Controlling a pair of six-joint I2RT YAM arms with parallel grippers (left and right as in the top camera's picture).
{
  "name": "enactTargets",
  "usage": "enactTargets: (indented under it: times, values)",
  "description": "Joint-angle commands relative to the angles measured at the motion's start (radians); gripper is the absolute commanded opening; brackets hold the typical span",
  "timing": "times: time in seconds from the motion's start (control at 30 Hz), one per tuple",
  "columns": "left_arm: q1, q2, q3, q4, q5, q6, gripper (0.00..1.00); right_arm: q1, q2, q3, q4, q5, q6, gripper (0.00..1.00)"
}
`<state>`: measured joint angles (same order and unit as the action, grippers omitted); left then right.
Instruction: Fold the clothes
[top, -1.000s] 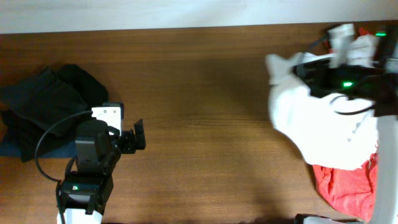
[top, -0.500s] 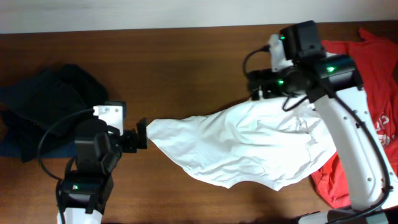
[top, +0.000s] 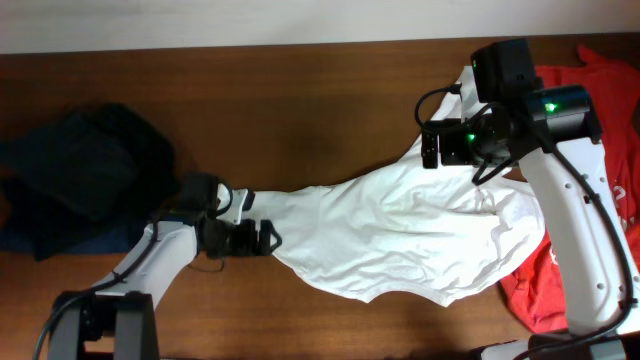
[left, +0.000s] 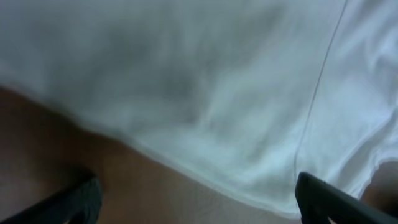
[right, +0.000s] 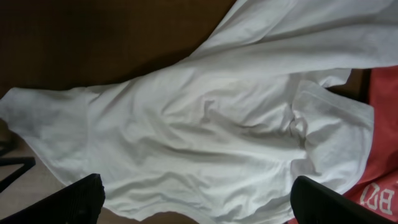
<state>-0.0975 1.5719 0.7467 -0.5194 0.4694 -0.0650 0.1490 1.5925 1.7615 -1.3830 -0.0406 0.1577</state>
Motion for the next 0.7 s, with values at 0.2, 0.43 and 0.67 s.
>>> enactTargets:
  times: [0.2,0.43,0.67]
  values:
    - [-0.150,0.134,0.005,0.255,-0.091,-0.003,0.02,-0.006,-0.014,0.015,-0.016,0.020,0.008,0.99]
    - [0.122,0.124,0.532,0.163,-0.360,-0.003,0.00,-0.006,-0.014,0.015,-0.018,0.047,0.008,0.99]
    - [0.233,0.129,0.718,-0.017,-0.278,-0.003,0.99,-0.006,-0.014,0.015,-0.027,0.054,0.008,0.99]
